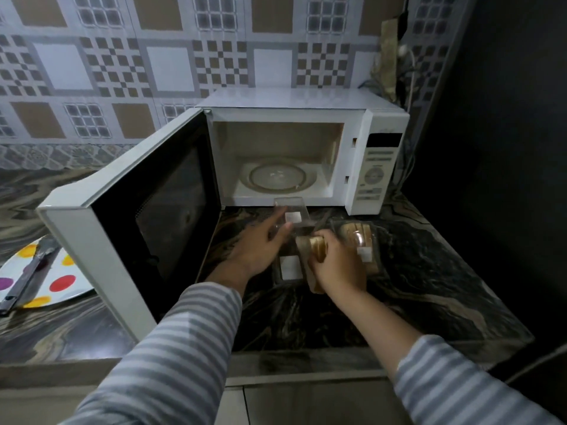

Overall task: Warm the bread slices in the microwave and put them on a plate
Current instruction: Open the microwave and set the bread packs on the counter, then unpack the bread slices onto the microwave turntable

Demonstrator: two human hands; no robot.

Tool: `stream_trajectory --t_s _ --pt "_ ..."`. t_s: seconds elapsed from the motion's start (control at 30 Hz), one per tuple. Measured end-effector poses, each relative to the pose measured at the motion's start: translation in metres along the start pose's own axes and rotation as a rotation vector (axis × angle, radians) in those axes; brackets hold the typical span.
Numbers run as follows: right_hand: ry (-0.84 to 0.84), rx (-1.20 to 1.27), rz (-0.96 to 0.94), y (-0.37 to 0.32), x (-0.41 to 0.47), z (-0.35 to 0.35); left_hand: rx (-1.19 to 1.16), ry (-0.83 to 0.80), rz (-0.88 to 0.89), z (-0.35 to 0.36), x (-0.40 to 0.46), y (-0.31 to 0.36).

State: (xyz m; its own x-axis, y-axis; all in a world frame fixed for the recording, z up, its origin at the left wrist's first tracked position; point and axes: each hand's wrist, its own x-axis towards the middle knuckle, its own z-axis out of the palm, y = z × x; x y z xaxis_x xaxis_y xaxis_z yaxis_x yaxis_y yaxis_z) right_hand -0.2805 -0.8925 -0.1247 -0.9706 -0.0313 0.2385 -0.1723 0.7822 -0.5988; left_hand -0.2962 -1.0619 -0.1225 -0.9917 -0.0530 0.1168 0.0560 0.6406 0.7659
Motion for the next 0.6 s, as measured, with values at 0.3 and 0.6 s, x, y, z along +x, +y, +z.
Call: stream_trajectory --t_s 0.3,0.6 --pt "0.159 -0.012 0.070 0.039 -0.041 -0.025 0.314 -0.011 0.197 0.024 -0.040 -0.042" --pt "0.140 0.084 0.052 0.036 -0.030 -0.029 0.500 -0.049 0.178 0.042 -0.050 -0.060"
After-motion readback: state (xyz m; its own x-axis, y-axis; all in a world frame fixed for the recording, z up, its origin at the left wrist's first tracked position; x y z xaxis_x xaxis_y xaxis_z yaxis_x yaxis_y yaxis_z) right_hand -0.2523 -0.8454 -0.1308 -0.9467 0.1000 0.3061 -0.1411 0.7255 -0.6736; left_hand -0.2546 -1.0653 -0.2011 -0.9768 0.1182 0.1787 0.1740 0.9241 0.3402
